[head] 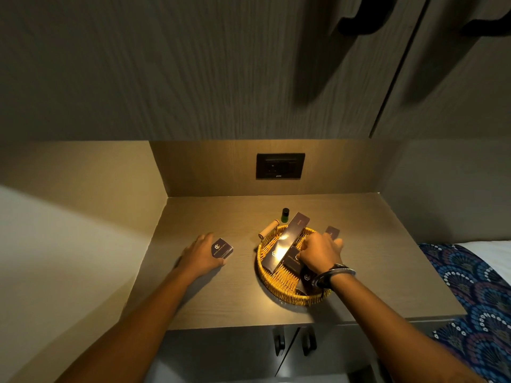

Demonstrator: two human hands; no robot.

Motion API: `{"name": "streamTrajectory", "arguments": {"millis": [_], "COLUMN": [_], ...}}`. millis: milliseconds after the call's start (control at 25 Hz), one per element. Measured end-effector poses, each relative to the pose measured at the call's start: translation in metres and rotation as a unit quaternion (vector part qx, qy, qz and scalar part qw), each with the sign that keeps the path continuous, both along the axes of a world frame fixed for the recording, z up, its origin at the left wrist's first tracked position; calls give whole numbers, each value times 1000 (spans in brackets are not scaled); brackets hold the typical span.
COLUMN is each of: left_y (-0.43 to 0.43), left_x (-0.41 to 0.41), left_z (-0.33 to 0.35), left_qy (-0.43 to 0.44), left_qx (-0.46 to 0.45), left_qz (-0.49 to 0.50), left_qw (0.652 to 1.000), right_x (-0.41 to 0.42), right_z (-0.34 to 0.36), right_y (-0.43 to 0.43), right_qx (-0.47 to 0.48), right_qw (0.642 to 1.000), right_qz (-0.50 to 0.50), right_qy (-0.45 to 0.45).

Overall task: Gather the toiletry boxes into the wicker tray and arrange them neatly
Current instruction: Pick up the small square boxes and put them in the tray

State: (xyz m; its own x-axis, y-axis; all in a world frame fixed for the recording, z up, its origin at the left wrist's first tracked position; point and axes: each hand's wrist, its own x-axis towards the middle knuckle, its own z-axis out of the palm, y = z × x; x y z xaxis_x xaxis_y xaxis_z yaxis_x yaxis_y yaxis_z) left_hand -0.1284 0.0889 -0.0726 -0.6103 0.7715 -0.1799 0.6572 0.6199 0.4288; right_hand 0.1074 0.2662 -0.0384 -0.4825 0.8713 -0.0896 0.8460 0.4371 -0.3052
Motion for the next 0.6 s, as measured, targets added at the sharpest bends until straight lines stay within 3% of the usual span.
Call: {"name": "streamTrajectory", "arguments": {"millis": [280, 360, 440, 520, 600], "left_y": [1, 1, 4, 12, 25], "left_x": [2, 4, 8, 18, 37], "left_z": [7, 15, 29, 47, 66], "left_qy": [24, 14, -2, 4, 15], "left_qx": [11, 58, 115, 167, 205], "left_qz": [5, 23, 23, -13, -75], "left_qw": [1000, 998, 993, 986, 976], "right_x": [2, 3, 1, -4, -10], "right_z": [2, 15, 38, 63, 83], "right_y": [2, 2, 2, -2, -5], "right_qx": [35, 35, -30, -173, -252], "right_qw": [996, 999, 994, 954, 910], "right_qz": [41, 30, 51, 93, 119], "right_qy": [-69, -11, 88, 228, 307]}}
